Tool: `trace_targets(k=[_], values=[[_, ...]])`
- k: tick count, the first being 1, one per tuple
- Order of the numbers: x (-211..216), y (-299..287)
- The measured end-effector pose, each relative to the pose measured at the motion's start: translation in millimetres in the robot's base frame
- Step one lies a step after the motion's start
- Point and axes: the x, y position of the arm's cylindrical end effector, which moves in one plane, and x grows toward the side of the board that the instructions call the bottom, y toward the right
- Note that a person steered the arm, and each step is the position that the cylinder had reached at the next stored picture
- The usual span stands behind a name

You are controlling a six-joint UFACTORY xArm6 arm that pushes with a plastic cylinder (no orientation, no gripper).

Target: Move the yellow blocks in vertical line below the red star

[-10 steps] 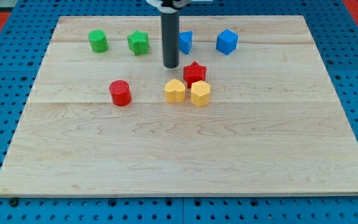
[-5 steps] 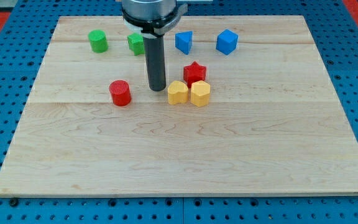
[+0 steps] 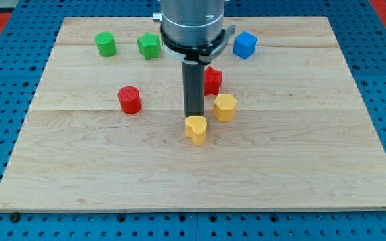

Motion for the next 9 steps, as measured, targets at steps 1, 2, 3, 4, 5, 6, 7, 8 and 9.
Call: trace_targets(k=[1,2,3,4,5,6,7,8,9], values=[[14.1,41.9],[10.3,97.2],[-6.3,106.9],[-10.4,76.7],[-12.1,49.1],[-14.6,37.9],[5.5,78.1],[45.6,90.2],[70.5,59.8]])
